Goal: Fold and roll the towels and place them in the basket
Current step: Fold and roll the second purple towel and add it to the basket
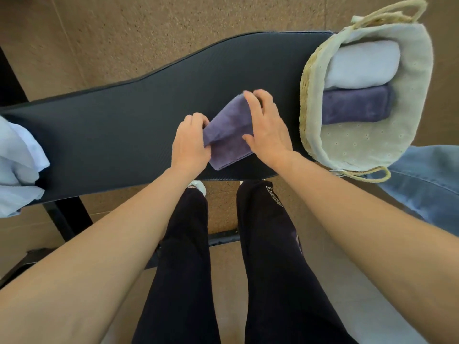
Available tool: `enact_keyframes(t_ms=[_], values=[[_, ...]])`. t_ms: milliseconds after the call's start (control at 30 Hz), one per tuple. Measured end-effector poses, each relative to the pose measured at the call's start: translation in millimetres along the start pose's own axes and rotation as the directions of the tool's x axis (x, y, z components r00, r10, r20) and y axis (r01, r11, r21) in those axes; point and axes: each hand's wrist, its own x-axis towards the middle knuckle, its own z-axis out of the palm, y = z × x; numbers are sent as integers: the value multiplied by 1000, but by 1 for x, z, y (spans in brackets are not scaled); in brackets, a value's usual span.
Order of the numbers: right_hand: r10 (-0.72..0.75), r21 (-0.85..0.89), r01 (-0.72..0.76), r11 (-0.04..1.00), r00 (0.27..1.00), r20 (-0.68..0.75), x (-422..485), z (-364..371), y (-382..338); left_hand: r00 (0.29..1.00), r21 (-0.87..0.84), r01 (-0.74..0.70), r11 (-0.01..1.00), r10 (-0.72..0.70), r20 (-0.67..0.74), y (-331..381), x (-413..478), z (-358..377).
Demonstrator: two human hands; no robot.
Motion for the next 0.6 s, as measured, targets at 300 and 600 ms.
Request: enact_keyframes(t_ms=[300,600], values=[[-441,-239,435,868,897,30,6,0,24,804,353,-555,753,595,-7,-23,2,0],[-193,57,193,980,981,-7,-36,10,30,945,5,-323,946,322,53,-34,-20,5]])
